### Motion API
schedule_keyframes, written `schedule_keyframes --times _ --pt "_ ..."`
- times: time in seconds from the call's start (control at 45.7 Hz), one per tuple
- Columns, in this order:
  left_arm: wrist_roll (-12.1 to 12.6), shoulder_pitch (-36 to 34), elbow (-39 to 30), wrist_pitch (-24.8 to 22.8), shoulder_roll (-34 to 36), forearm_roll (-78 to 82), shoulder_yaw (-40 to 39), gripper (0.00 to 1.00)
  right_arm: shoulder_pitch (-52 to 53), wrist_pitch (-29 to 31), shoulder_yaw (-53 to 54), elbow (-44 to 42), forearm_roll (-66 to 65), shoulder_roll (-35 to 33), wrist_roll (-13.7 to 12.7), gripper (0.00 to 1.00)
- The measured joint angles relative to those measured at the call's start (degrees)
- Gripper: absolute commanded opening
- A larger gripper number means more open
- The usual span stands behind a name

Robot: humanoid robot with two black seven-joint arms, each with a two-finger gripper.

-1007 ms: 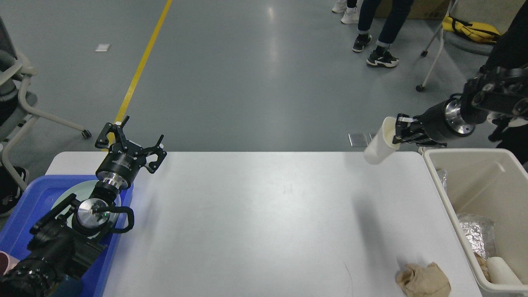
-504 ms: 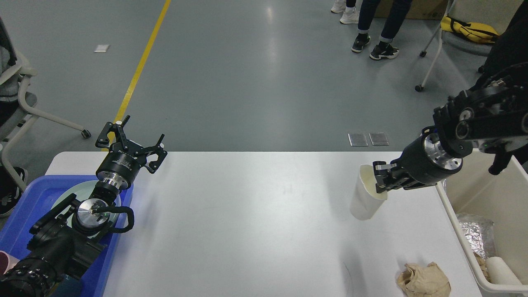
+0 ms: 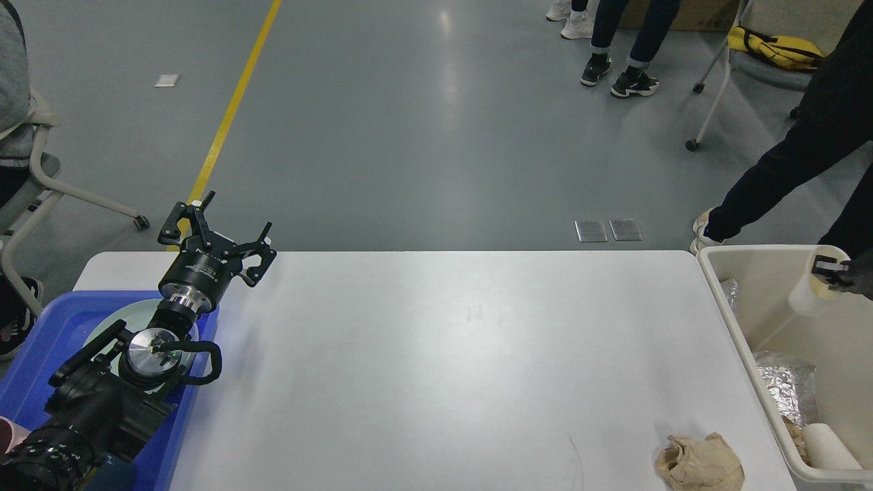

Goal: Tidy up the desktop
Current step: 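Open the right gripper in the bin and raise it out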

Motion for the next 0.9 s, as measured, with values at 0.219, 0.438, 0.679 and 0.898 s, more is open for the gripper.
schedule_keyframes --times 0.219,0.438,0.679,0.898 --pt "0.00 0.00 0.00 0.00 0.00 0.00 0.00 0.96 -14.99 -12.56 6.89 -8.69 8.80 6.56 -2.05 0.00" --pt "0.00 0.00 0.00 0.08 0.00 0.00 0.00 0.96 -16.41 -19.46 7.21 -8.76 9.56 8.64 -2.99 1.00" --pt "0.00 0.00 0.00 0.08 0.00 0.00 0.00 0.96 -16.48 -19.68 7.22 -8.76 9.59 8.72 -3.00 1.00" --pt "0.00 0.00 0.00 0.08 0.00 -0.01 0.00 0.96 -16.39 -19.78 7.17 -8.76 9.59 8.72 -2.97 1.00"
